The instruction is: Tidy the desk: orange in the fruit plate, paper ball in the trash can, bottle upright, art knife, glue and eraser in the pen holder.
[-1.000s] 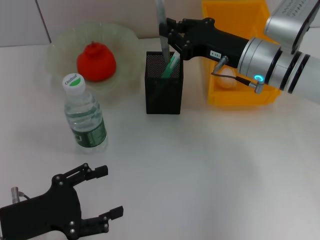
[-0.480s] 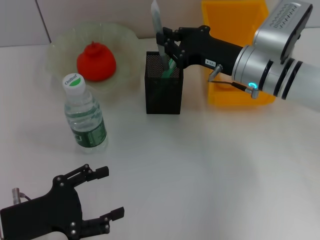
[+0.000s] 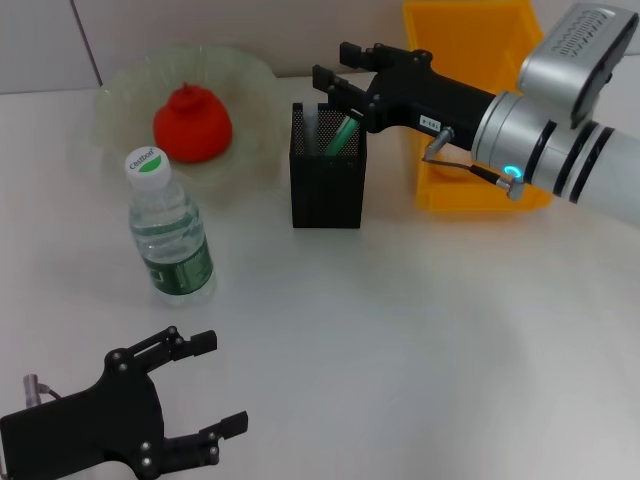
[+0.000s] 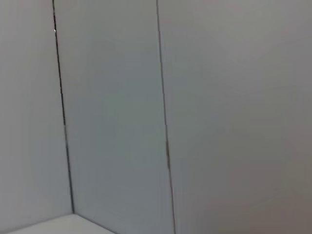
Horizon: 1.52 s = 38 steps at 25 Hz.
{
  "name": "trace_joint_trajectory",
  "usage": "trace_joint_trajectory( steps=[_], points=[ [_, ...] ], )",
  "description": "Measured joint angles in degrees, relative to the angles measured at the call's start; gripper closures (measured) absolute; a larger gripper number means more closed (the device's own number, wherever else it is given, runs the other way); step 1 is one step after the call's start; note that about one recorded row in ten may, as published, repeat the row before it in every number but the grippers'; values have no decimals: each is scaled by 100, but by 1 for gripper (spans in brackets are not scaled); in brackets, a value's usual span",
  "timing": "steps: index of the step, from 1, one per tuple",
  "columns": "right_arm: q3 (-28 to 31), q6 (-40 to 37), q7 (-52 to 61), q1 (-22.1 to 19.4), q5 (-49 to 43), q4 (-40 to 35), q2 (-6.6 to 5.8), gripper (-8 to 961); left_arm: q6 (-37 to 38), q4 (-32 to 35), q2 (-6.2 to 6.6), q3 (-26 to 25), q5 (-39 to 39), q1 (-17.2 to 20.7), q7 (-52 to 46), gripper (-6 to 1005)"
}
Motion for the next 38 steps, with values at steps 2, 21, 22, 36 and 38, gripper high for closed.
trace_joint_trajectory(
  steps=[2, 21, 22, 36, 38],
  points=[
    [11, -154, 37, -65, 0, -48, -1, 618, -1, 0, 0, -1, -1, -2, 0, 140],
    [67, -3160, 1194, -2584, -1954, -2156, -67, 117, -121, 0, 17, -71, -21, -89, -71, 140],
    [49, -3179, 1080, -2584, -2023, -2011, -66, 116, -153, 0, 13, -72, -21, -107, -72, 140],
    [4, -3135, 681, -2501, -2171, -1398, -78, 116, -231, 0, 9, -70, -22, -176, -156, 140],
    [4, -3120, 679, -2468, -2173, -1395, -70, 116, -231, 0, 9, -70, -22, -181, -157, 140]
  ],
)
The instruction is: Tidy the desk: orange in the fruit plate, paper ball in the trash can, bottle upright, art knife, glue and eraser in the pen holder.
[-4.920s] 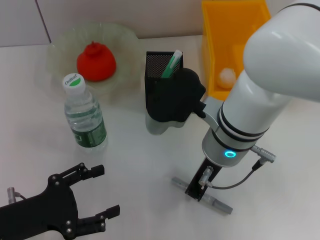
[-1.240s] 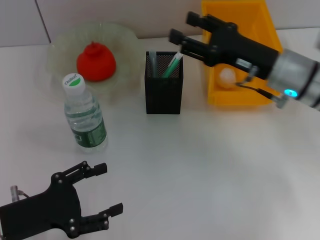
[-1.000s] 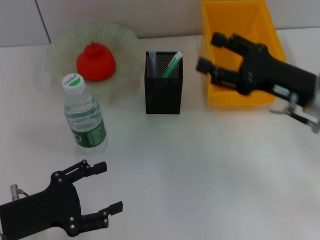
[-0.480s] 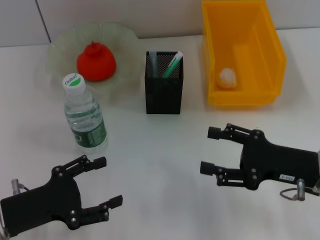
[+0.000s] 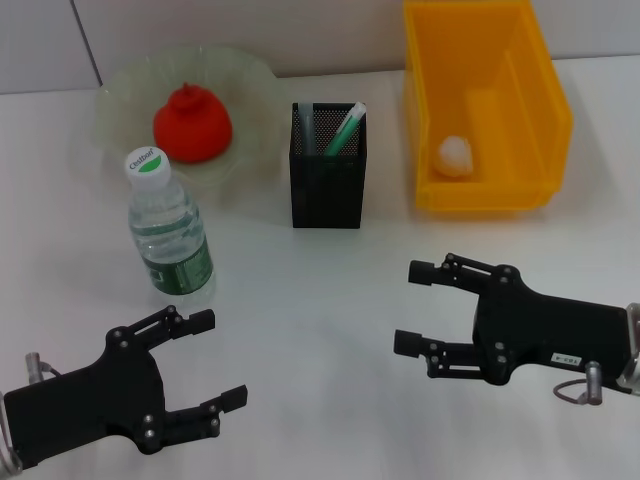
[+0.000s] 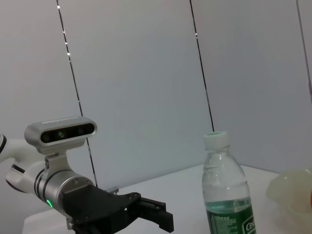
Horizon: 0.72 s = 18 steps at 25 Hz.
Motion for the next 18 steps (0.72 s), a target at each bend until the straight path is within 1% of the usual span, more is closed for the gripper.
trace_joint_trajectory(
  steps=[13, 18],
  points=[
    [-17, 147, -5, 75, -12, 110, 8, 116, -19, 0, 1, -56, -1, -26, -8, 140],
    [-17, 313, -55, 110, -150, 166, 11, 116, -40, 0, 1, -114, -4, -70, -291, 140]
  ],
)
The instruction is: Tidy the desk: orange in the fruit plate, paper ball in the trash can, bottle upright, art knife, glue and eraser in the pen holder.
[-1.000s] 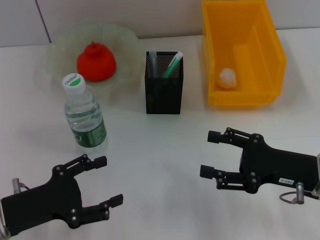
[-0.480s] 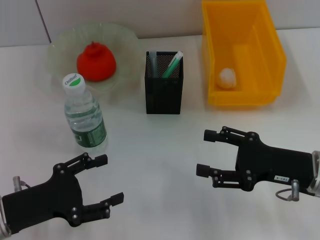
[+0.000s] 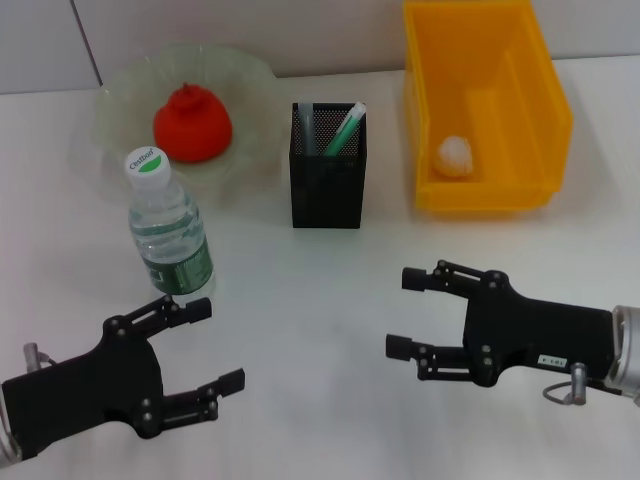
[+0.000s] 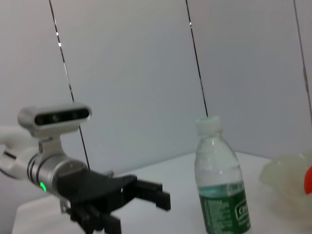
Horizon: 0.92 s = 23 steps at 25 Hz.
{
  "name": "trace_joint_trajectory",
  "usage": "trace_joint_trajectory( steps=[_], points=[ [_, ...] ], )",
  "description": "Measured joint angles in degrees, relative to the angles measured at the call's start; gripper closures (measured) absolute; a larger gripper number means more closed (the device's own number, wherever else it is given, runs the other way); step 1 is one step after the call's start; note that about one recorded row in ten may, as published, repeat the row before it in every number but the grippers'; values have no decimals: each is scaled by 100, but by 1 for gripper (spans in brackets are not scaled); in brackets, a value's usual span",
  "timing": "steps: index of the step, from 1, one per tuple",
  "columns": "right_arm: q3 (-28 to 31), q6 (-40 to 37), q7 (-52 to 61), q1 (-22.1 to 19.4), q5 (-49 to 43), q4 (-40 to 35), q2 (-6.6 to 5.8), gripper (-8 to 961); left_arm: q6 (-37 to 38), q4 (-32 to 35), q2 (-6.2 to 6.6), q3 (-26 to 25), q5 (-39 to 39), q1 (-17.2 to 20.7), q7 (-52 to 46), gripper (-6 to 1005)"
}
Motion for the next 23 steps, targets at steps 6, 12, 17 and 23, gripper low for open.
trace_joint_trajectory(
  steps=[6, 12, 17, 23],
  points=[
    [0, 94, -20, 79, -143, 45, 6, 116, -84, 0, 7, -18, -4, -50, -189, 140],
    [0, 95, -20, 81, -148, 46, 6, 116, -103, 0, 9, -18, -5, -50, -239, 140],
    [0, 95, -20, 79, -152, 46, 6, 116, -97, 0, 9, -17, -5, -49, -240, 140],
    [0, 95, -20, 75, -155, 46, 6, 116, -89, 0, 7, -18, -4, -49, -240, 140]
  ],
)
